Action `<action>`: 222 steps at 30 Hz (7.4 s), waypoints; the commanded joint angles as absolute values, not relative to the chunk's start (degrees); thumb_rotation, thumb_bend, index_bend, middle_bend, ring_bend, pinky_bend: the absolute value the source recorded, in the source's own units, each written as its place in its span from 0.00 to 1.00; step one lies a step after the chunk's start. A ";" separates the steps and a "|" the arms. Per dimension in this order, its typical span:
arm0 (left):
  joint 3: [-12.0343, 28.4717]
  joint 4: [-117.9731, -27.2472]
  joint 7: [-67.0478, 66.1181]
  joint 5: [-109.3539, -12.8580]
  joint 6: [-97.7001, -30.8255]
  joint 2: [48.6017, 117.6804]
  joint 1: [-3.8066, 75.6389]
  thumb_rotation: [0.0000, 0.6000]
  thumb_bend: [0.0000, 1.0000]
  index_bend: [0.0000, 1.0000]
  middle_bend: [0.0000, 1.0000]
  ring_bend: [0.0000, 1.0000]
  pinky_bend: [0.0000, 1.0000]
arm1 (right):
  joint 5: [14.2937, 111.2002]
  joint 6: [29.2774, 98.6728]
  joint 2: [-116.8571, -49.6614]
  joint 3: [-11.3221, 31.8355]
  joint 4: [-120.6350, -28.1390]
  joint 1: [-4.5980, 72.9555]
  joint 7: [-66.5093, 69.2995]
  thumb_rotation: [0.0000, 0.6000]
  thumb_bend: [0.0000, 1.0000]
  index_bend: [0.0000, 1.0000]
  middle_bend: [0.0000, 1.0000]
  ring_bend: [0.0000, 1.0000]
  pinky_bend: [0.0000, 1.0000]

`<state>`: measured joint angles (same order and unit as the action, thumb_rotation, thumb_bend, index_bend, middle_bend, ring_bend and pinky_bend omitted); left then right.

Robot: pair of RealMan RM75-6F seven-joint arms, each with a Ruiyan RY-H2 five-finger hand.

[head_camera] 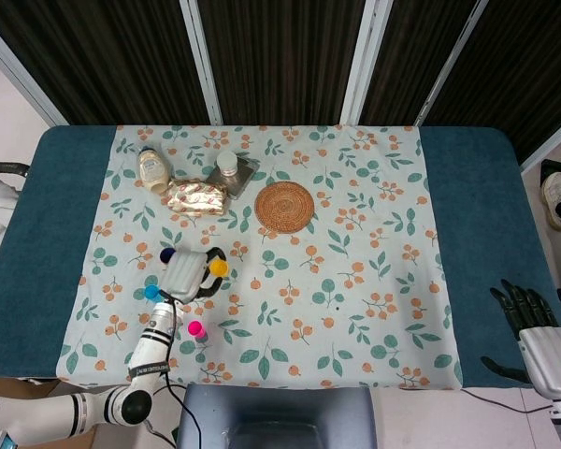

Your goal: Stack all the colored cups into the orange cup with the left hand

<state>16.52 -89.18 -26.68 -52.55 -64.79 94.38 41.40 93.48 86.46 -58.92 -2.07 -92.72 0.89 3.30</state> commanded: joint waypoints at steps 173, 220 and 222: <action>-0.25 -107.07 -11.81 -74.47 -67.37 73.43 27.49 1.00 0.34 0.02 1.00 1.00 1.00 | 94.39 85.36 -59.01 -2.88 -93.01 1.20 2.55 1.00 0.19 0.00 0.00 0.00 0.00; 1.02 -93.90 -11.70 -71.63 -62.95 88.65 23.98 1.00 0.36 0.41 1.00 1.00 1.00 | 96.65 86.54 -58.28 -4.03 -92.43 0.99 4.65 1.00 0.19 0.00 0.00 0.00 0.00; 1.31 -93.60 -11.62 -71.50 -62.97 88.96 24.02 1.00 0.36 0.42 1.00 1.00 1.00 | 96.64 86.57 -58.26 -4.03 -92.45 0.98 4.66 1.00 0.19 0.00 0.00 0.00 0.00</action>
